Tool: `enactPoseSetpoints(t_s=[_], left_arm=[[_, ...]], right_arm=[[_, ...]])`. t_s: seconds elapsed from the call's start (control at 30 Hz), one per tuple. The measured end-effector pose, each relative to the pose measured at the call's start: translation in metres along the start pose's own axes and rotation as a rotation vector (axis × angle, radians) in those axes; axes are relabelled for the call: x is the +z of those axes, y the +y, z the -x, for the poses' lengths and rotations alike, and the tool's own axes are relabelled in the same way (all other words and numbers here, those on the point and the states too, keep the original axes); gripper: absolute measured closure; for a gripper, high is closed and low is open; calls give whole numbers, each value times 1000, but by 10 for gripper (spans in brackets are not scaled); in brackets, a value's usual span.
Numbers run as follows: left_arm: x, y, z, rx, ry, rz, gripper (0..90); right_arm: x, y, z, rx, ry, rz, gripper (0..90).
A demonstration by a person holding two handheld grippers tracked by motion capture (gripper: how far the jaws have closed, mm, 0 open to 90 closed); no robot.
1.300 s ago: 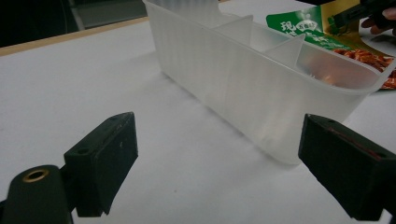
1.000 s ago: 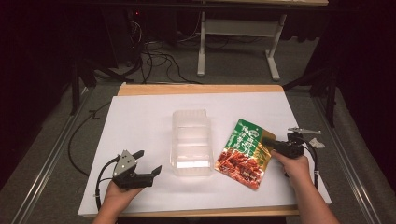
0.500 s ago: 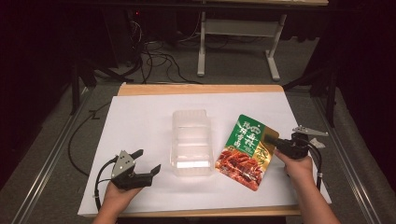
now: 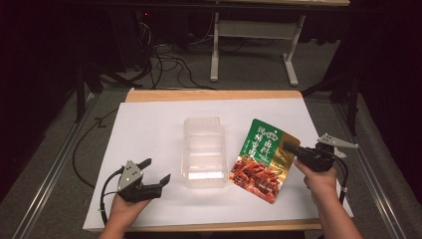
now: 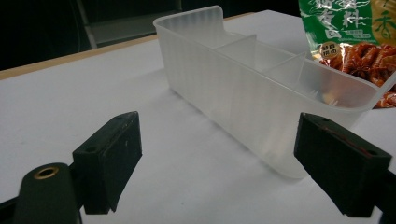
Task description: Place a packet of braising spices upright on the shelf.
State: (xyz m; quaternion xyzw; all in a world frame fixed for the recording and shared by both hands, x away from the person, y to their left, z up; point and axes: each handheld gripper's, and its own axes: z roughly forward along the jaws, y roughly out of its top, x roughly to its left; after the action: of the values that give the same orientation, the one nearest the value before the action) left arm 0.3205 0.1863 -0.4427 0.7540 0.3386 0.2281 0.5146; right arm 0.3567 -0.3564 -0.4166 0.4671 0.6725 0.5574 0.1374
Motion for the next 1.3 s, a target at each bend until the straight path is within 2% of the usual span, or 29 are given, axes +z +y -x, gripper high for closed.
enactPoseSetpoints(t_s=[0.1, 0.23, 0.33, 0.5, 0.57, 0.6, 0.63, 0.77, 0.83, 0.97, 1.03, 1.07, 1.3], left_arm=[[-1, 0, -1, -2, 1, 4, 157], [-1, 0, 0, 2, 7, 9, 157], [-2, 0, 0, 4, 6, 9, 157], [-3, 0, -1, 1, 9, 14, 157], [-3, 0, -1, 0, 9, 14, 158], [-2, 0, -1, 1, 8, 13, 157], [-2, 0, -1, 3, 9, 11, 157], [-1, 0, -1, 6, 8, 5, 157], [-1, 0, -1, 7, 9, 6, 158], [-1, 0, -1, 7, 10, 5, 158], [-1, 0, -1, 8, 11, 4, 158], [-1, 0, -1, 9, 12, 4, 158], [-1, 0, -1, 11, 13, -1, 159]], right_arm=[[-3, 2, -2, -2, 10, 15, 900], [-9, 6, -12, -28, 24, 54, 900], [-17, 12, -21, -51, 20, 92, 900], [-22, 15, -25, -78, 7, 126, 900], [-24, 17, -27, -95, -2, 141, 900], [-26, 18, -30, -122, -22, 160, 900], [-26, 18, -30, -122, -22, 160, 900], [-31, 22, -38, -186, -69, 194, 900], [-32, 23, -39, -188, -73, 203, 900], [-37, 26, -41, -227, -113, 233, 900], [-37, 26, -41, -234, -117, 235, 900], [-39, 27, -41, -251, -138, 242, 900], [-47, 29, -35, -243, -158, 269, 900]])
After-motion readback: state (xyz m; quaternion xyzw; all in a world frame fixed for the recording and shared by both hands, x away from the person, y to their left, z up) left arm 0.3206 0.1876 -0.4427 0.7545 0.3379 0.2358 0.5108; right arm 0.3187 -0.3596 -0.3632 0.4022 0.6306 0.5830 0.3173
